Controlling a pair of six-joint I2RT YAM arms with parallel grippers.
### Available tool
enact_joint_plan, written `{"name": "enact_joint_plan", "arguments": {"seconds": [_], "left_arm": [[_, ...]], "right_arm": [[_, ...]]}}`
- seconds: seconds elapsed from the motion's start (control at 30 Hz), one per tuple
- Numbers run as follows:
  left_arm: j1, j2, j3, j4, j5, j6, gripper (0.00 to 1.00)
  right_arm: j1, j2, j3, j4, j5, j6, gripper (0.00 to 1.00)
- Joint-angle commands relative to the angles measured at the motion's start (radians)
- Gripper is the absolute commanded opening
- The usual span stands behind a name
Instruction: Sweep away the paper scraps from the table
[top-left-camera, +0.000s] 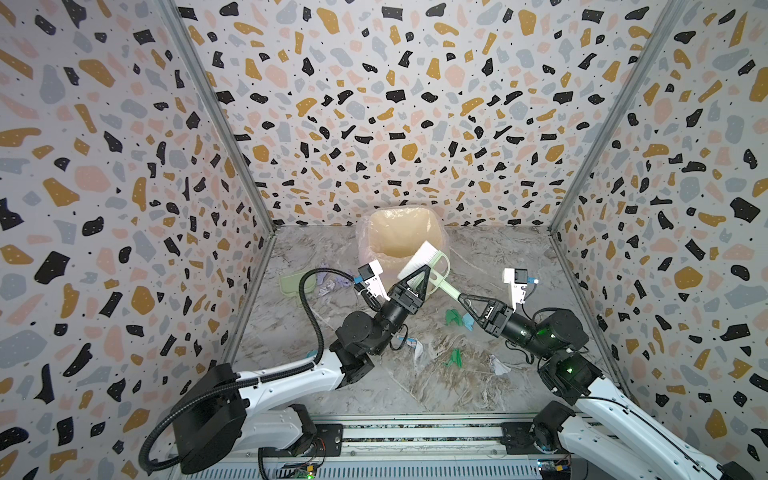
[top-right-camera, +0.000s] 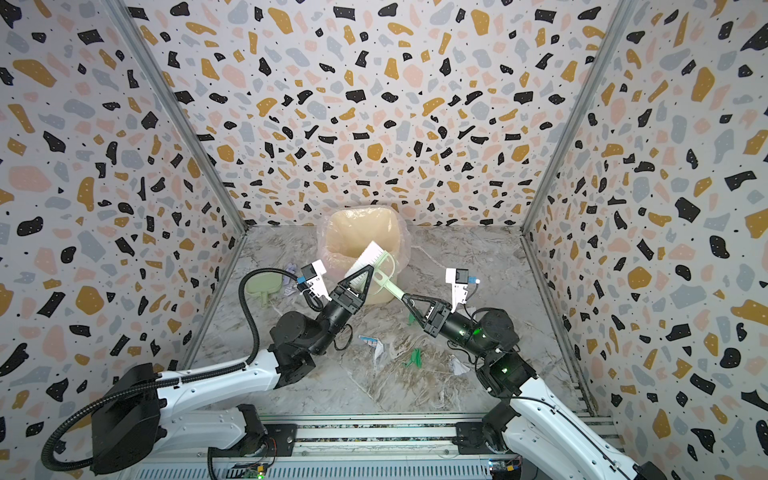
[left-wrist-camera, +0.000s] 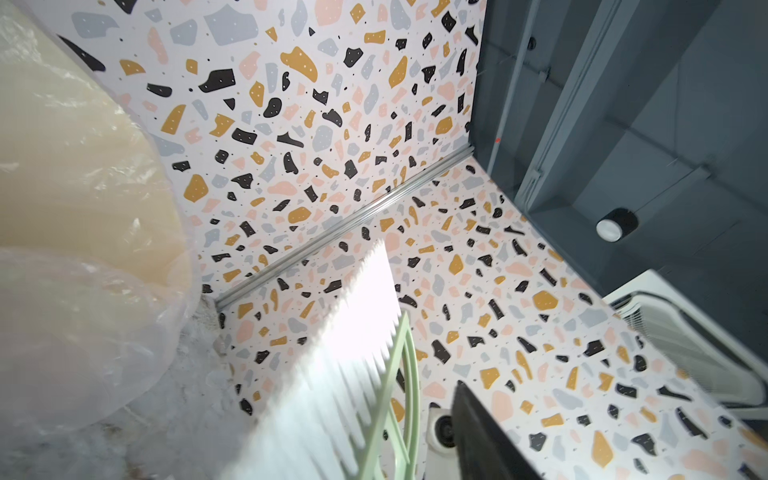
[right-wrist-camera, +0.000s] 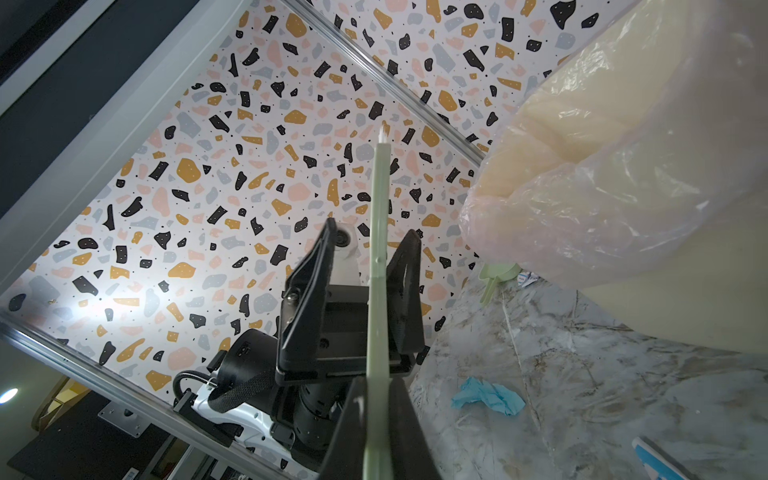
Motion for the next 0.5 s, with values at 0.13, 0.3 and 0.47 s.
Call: {"name": "enact_joint_plan", "arguments": {"seconds": [0.13,0.3,0.47], "left_arm": [[-0.003,-0.181,0.056,-0.383,-0.058,0.105,1.00],[-0.004,-0.328,0.082,-0.769,-0.164,0.116,1.00],[0.013,-0.381,0.227,-1.278,-0.334,0.101,0.99]], "right_arm": [[-0.109,-0.089,0.114,-0.244,-0.040,-0.084,0.00],[-0.187,-0.152,0.127,-0.377,-0.068,-0.110,0.00],[-0.245,-0.203,0.158,-0.513,-0.070,-0.149,0.00]]}}
